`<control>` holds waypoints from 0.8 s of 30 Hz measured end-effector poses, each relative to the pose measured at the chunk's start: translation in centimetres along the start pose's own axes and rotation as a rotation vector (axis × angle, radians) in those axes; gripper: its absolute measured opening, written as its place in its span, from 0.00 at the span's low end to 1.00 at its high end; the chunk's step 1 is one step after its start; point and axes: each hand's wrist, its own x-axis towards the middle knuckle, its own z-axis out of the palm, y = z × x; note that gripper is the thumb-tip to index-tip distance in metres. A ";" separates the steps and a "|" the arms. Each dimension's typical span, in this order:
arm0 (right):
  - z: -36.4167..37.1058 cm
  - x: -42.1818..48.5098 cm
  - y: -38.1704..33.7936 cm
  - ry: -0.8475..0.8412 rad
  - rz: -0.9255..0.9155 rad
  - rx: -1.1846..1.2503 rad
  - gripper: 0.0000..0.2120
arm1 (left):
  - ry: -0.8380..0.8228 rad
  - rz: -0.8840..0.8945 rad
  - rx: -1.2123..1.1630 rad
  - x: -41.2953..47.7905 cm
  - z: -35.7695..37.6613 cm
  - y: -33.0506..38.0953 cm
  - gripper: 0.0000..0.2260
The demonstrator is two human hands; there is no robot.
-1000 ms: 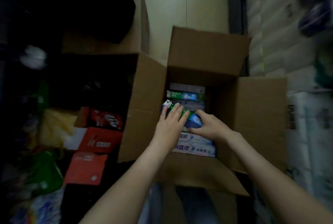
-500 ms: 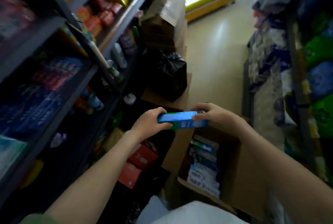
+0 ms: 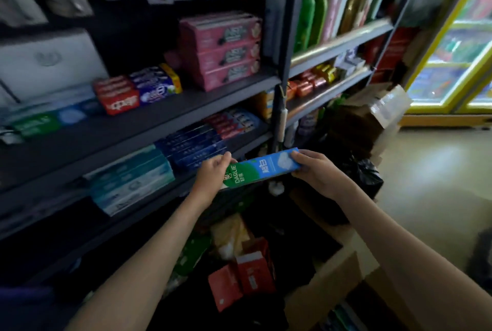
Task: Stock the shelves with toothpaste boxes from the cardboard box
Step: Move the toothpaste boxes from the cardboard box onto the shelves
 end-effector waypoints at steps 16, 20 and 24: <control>23.8 7.3 -7.2 -0.620 -0.225 -0.238 0.19 | 0.519 -0.134 -0.452 -3.9 -23.3 2.3 0.12; 27.9 8.5 -7.0 -0.622 -0.142 -0.345 0.22 | 0.570 0.024 -0.487 -4.8 -26.0 0.9 0.20; 30.9 9.5 -6.8 -0.663 -0.284 -0.663 0.27 | 0.661 0.192 -0.688 -4.8 -27.7 -0.9 0.20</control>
